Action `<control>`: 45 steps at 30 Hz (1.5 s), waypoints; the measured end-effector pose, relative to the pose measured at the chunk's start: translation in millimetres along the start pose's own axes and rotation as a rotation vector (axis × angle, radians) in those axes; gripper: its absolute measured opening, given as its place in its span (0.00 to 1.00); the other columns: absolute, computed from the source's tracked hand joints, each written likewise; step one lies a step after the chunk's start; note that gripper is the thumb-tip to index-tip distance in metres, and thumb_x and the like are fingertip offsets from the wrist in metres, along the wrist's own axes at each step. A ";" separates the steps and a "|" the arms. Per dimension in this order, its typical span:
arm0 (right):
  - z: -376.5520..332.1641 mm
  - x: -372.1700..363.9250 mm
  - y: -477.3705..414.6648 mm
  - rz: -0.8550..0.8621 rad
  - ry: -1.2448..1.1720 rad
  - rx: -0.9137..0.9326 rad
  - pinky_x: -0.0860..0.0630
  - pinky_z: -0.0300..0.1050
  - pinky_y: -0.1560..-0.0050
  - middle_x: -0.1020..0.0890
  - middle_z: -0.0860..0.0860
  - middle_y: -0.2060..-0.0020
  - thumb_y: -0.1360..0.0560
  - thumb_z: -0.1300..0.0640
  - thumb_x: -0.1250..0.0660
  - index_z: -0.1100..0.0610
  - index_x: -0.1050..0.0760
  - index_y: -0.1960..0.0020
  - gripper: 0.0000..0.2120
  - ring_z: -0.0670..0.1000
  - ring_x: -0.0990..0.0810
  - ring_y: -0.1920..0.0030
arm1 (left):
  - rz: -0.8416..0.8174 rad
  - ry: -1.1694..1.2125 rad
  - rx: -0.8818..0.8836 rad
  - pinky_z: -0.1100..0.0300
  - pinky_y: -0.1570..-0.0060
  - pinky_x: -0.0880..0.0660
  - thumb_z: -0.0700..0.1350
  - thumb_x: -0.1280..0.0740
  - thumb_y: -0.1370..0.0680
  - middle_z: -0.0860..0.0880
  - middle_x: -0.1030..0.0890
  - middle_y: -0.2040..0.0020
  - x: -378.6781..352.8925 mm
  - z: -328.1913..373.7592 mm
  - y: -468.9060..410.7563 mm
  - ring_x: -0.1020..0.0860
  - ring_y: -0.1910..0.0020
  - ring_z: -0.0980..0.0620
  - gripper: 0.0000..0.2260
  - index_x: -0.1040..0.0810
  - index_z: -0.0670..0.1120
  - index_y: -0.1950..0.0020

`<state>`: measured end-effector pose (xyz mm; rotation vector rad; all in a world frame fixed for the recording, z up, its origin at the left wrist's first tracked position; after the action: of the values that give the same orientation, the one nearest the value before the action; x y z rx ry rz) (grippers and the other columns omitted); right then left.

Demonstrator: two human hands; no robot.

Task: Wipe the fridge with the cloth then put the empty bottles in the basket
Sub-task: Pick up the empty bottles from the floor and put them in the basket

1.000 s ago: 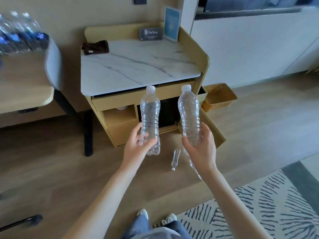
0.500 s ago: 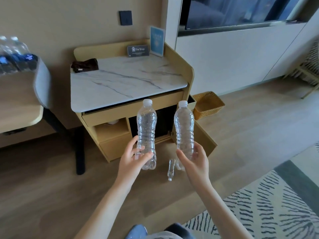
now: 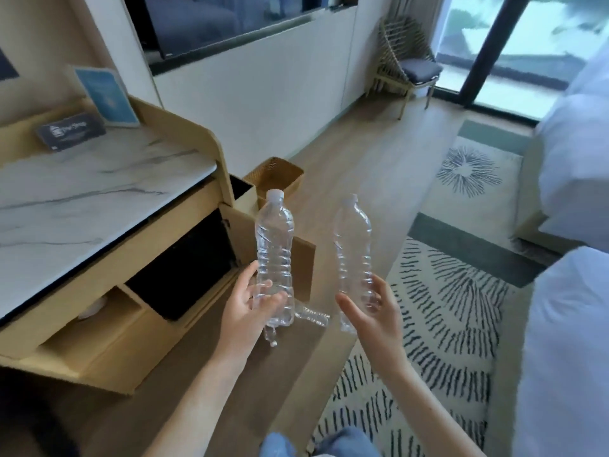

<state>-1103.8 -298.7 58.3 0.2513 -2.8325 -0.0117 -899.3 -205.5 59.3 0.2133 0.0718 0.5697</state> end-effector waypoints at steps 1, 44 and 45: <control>4.7 13.5 -0.8 0.033 0.001 -0.007 0.23 0.55 0.38 0.22 0.50 0.39 0.31 0.49 0.21 0.56 0.29 0.28 0.35 0.50 0.21 0.42 | -0.038 -0.020 0.002 0.62 0.50 0.25 0.57 0.24 0.34 0.53 0.19 0.42 -15.1 0.9 -4.1 0.19 0.45 0.59 0.33 0.31 0.67 0.31; 109.0 372.5 -540.8 0.530 -0.002 -0.165 0.28 0.23 0.51 0.22 0.38 0.46 0.31 0.43 0.24 0.45 0.30 0.34 0.29 0.30 0.23 0.46 | -0.682 -0.160 0.045 0.66 0.55 0.24 0.56 0.21 0.35 0.51 0.20 0.41 -641.4 76.2 -463.8 0.18 0.45 0.54 0.38 0.33 0.64 0.28; 108.2 376.0 -559.9 0.524 -0.002 -0.165 0.27 0.25 0.49 0.22 0.39 0.44 0.32 0.41 0.25 0.48 0.29 0.32 0.32 0.33 0.22 0.45 | -0.676 -0.162 0.045 0.66 0.55 0.24 0.55 0.22 0.34 0.51 0.20 0.41 -651.6 80.0 -477.9 0.18 0.45 0.54 0.37 0.34 0.65 0.29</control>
<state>-1393.5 -917.2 45.5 -0.5249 -2.7884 -0.1320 -1184.6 -965.5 37.7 0.2615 -0.0034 -0.1226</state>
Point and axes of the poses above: each hand's wrist, its own y-axis away from the middle knuckle, its own x-axis out of the back of the hand, z = x × y, the point moved 2 cm from there along -y, towards the middle knuckle
